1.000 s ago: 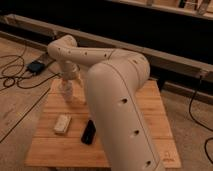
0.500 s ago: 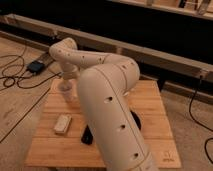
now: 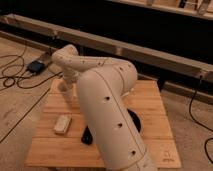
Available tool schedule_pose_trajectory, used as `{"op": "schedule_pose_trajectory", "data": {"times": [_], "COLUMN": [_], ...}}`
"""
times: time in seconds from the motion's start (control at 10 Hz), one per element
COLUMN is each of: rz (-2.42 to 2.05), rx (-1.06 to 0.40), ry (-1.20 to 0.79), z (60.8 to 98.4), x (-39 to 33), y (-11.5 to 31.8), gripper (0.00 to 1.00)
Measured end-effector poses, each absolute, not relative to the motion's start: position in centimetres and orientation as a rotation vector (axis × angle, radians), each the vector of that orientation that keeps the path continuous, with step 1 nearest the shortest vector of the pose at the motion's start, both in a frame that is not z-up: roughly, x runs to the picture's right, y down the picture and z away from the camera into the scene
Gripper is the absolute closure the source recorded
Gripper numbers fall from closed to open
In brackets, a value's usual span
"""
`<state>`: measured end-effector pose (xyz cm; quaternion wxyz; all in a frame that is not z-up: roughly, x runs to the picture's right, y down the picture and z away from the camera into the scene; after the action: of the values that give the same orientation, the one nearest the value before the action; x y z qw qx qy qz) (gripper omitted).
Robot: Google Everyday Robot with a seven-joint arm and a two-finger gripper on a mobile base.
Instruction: Place the ceramic cup in the ceramic bowl
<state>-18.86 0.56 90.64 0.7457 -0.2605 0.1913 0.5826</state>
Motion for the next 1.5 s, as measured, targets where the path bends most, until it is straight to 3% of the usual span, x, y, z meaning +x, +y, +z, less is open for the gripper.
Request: {"op": "schedule_pose_trajectory", "data": {"times": [0.3, 0.4, 1.0, 1.5], "rz": [1.296, 1.304, 1.333, 1.388], "rx": [-0.651, -0.675, -0.859, -0.895], "ry": [0.418, 0.409, 0.387, 0.38], "z": [89.5, 89.1, 83.5, 77.6], "x": [-18.6, -18.6, -13.8, -4.8], "y": [1.3, 1.3, 0.6, 2.3], "gripper": [0.95, 0.99, 1.0, 1.0]}}
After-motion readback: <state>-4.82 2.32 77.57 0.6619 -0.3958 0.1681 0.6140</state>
